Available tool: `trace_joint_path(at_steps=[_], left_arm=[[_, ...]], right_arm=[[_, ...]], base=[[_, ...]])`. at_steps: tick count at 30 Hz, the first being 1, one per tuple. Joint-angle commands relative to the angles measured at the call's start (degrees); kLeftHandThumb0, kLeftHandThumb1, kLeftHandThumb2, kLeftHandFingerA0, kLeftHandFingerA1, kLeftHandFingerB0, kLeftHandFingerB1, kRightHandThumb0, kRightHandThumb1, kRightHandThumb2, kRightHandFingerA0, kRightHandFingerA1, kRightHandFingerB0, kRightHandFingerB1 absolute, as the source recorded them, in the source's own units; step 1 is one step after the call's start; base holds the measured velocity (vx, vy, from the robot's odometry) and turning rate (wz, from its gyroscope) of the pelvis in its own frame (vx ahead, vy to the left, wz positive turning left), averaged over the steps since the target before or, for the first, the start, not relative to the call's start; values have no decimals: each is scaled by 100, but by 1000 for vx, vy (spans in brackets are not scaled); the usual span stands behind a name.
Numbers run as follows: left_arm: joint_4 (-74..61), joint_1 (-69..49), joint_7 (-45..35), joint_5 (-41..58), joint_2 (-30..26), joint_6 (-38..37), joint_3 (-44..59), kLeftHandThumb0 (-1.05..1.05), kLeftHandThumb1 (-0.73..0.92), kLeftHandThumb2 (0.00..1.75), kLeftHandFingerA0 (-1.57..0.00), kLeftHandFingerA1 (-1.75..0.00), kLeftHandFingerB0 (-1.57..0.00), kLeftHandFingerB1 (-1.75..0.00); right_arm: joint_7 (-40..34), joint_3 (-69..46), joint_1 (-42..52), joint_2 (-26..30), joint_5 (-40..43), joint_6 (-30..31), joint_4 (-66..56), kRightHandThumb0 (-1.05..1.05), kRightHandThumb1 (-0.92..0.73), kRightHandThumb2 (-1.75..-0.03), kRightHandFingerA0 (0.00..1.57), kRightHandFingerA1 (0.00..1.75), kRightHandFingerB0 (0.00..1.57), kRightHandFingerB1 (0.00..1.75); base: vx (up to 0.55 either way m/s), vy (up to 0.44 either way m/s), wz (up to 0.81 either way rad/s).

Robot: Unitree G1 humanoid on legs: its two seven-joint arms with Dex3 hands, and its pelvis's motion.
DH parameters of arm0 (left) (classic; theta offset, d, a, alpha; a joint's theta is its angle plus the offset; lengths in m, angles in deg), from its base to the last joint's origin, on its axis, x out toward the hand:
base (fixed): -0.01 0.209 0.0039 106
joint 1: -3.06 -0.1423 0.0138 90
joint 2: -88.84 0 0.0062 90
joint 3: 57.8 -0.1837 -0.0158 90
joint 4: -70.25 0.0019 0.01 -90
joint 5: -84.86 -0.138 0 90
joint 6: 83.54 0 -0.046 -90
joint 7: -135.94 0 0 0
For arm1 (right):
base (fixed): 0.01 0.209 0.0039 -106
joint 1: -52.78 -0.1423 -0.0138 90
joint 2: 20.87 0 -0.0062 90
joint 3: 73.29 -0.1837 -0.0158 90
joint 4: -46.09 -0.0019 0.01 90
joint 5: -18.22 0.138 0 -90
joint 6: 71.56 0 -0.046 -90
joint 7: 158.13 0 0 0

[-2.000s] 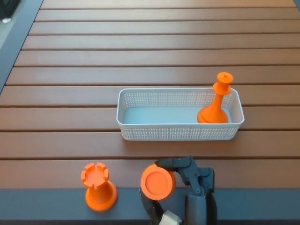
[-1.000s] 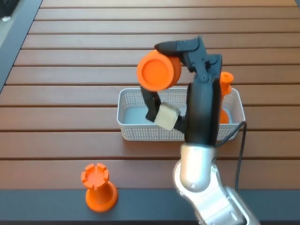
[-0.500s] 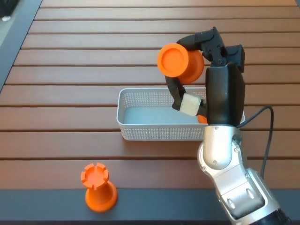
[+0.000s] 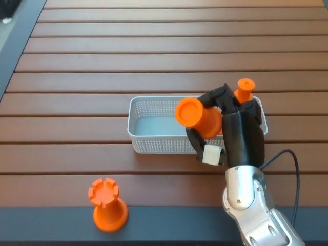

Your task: Using the right hand to place 3 different shape and weight chess pieces into a small container

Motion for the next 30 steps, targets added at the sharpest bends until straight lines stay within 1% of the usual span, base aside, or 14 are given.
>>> trace_joint_path(at_steps=[1,2,3,5,8,14,15,19,20,23,24,26,27,30], left_arm=[[131,-209,-67,-98,-16,8,-21,-24,8,164,-150,-130,-152,-123],[131,-209,-67,-97,-16,8,-22,-24,8,164,-150,-130,-152,-123],[118,-211,-75,-76,-9,46,-11,-21,6,166,-154,-123,-149,-123],[102,-212,-85,-50,-1,94,2,-21,6,166,-154,-123,-149,-123],[98,-209,-153,-12,16,145,20,-14,2,169,-155,-123,-151,-117],[55,-186,-418,139,44,124,130,-14,2,171,-155,-125,-150,-117],[50,-172,-414,170,57,184,154,-15,5,168,-149,-132,-150,-122],[41,-169,-465,213,64,307,213,-11,6,171,-152,-129,-147,-120],[32,-179,-553,258,69,301,250,-13,4,168,-152,-131,-151,-122],[31,-208,-598,272,68,289,279,-13,5,169,-150,-131,-149,-123],[40,-213,-585,250,63,283,268,-15,6,165,-151,-129,-149,-123],[53,-205,-565,220,57,281,247,-15,6,165,-151,-129,-149,-123],[56,-207,-572,216,32,312,242,-14,6,164,-153,-127,-150,-123],[59,-216,-586,222,17,324,243,-14,6,164,-153,-127,-150,-123]], right_arm=[[169,14,93,14,26,-126,405,-25,-63,-99,87,175,73,163],[169,11,91,13,24,-133,414,-25,-63,-99,87,175,73,163],[93,49,-7,56,-48,-230,652,-25,-63,-99,92,174,78,155],[-5,93,-133,108,-141,-367,965,-25,-63,-99,92,174,78,155],[-31,68,-319,178,-170,-470,1256,-25,-65,-99,89,175,73,165],[-117,37,-1077,189,-273,-558,1889,-25,-67,-91,88,175,71,161],[-149,7,-1190,188,-259,-609,1955,-24,-64,-92,90,175,68,167],[-292,-33,-1446,194,-295,-807,2120,-24,-60,-99,92,175,72,165],[-251,-43,-1506,192,-286,-830,2030,-25,-59,-102,93,175,75,162],[-199,-31,-1532,178,-282,-824,1970,-25,-60,-102,94,175,78,160],[-196,-8,-1545,185,-302,-846,1949,-30,-66,-84,95,175,71,165],[-217,14,-1568,203,-331,-893,1941,-30,-66,-84,95,175,71,165],[-215,44,-1587,163,-354,-867,1906,-26,-57,-102,95,175,77,158],[-216,64,-1592,134,-372,-852,1890,-26,-57,-102,95,175,77,158]], base=[[0,0,0],[0,0,0],[0,0,0],[0,0,0],[0,0,0],[0,0,0],[0,0,0],[0,0,0],[0,0,0],[0,0,0],[0,0,0],[0,0,0],[0,0,0],[0,0,0]])
